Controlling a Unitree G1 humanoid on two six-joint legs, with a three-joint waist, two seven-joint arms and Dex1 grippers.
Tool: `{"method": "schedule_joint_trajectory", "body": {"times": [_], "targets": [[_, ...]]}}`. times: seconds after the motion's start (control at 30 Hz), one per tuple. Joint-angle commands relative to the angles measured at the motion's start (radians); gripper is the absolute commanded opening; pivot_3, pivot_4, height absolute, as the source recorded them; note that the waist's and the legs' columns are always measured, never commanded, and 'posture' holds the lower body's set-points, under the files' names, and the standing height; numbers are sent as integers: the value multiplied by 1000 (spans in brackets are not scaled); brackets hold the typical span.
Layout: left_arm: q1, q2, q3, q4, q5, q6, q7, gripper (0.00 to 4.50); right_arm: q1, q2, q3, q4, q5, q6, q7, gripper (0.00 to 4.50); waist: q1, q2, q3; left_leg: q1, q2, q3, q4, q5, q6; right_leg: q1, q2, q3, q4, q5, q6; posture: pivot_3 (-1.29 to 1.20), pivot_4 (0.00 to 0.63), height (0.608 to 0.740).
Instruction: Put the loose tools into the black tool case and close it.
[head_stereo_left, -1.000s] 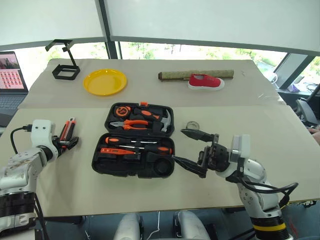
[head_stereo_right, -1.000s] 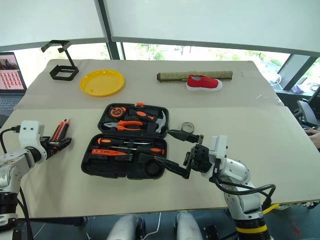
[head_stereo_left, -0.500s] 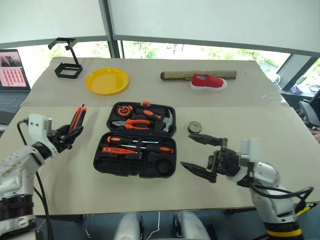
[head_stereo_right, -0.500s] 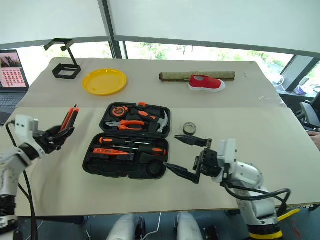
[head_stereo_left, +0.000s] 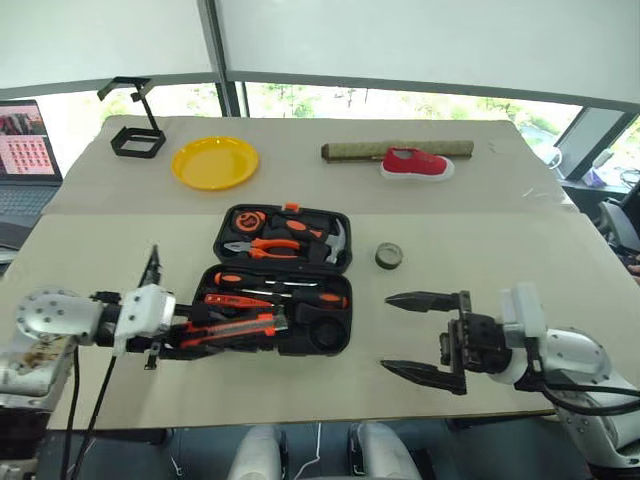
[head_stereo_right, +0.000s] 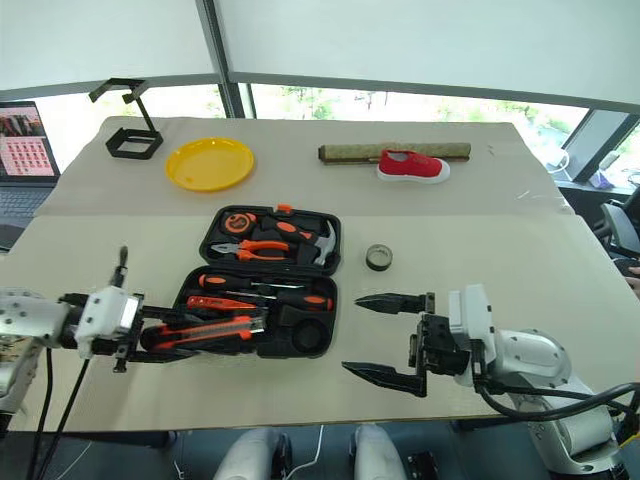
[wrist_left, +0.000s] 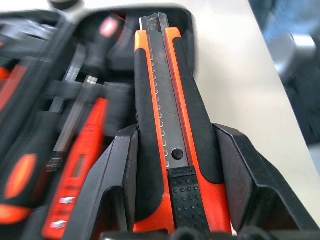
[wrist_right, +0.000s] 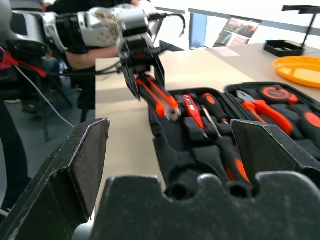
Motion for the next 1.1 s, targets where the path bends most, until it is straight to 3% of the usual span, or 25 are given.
{"method": "schedule_joint_trajectory", "body": {"times": [0.03, 0.43, 1.1], "targets": [[-84, 4, -56, 25, 82, -63, 10, 1758, 0, 5, 6, -59, 9, 32, -46, 4500, 4, 0, 0, -1, 0, 0, 0, 0, 0, 0, 0, 0, 0, 0, 0, 0, 150, 740], [-186, 4, -189, 67, 248, -71, 75, 1758, 9, 9, 15, -67, 3, 42, -58, 4500, -5, 0, 0, 0, -1, 1, 0, -1, 1, 1, 0, 0, 0, 0, 2, 0, 150, 740], [-219, -17, -275, 90, 237, -114, 9, 1758, 10, 19, 42, -52, -18, 32, -56, 4500, -8, 0, 0, 0, -1, 0, 1, -1, 2, 1, 1, 2, 0, 0, 2, 0, 150, 740]]}}
